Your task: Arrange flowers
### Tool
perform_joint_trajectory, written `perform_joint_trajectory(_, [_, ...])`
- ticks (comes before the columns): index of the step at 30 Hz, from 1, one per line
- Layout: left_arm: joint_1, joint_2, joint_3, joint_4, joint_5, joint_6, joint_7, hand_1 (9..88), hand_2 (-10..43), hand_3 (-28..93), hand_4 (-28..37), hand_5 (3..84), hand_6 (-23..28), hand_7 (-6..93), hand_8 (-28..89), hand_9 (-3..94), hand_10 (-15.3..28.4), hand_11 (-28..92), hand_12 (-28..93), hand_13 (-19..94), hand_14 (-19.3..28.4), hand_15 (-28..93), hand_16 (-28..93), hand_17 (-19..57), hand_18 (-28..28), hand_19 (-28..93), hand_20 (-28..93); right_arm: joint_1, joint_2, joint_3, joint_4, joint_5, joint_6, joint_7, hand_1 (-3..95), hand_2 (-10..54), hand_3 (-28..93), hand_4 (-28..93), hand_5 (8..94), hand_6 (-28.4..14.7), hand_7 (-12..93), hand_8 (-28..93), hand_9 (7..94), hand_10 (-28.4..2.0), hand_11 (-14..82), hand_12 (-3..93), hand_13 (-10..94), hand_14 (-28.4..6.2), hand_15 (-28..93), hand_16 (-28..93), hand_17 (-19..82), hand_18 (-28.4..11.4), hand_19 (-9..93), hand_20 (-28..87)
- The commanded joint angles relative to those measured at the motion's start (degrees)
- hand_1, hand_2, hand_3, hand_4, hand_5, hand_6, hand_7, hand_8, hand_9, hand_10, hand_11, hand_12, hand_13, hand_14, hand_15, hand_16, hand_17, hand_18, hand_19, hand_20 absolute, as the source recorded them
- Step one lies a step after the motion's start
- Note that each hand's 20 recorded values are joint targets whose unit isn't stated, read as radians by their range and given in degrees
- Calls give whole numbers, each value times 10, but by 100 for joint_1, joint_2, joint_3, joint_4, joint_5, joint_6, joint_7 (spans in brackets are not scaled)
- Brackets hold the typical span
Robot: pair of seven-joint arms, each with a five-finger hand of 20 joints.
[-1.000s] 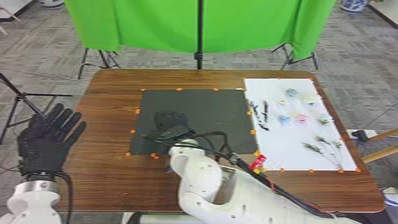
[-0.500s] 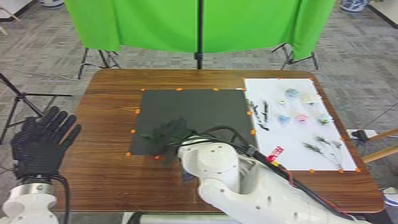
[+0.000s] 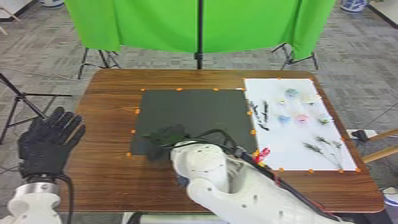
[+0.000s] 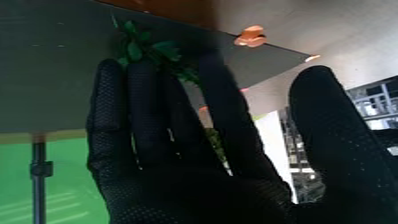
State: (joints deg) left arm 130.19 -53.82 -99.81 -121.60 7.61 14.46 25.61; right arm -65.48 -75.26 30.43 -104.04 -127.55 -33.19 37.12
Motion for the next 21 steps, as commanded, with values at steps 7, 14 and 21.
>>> perform_joint_trajectory(7, [-119,9,132,97,86,8,-185,300,142,744,-283,473,72,209,-103,416,145,270,130,322,135,379,-64,-27,140,321,134,13,-256,177,394,519,472,464,288,120,735,-177,510,-204,30,-91,489,-283,185,217,308,-278,602,143,174,-284,689,266])
perform_joint_trajectory(14, [-119,65,172,93,62,-29,-158,301,142,746,-283,473,71,209,-104,416,145,270,130,322,135,379,-64,-28,140,324,132,141,-391,143,630,713,778,1051,285,115,737,-178,505,-214,31,-91,489,-284,185,216,312,-282,612,141,192,-284,718,262])
perform_joint_trajectory(21, [26,33,91,73,-12,-28,-66,303,141,745,-283,472,71,209,-104,416,144,270,129,321,135,380,-64,-28,140,326,131,180,-209,113,407,795,1450,1063,273,98,735,-174,473,-92,71,-82,466,-284,193,223,300,-284,628,137,202,-284,744,253])
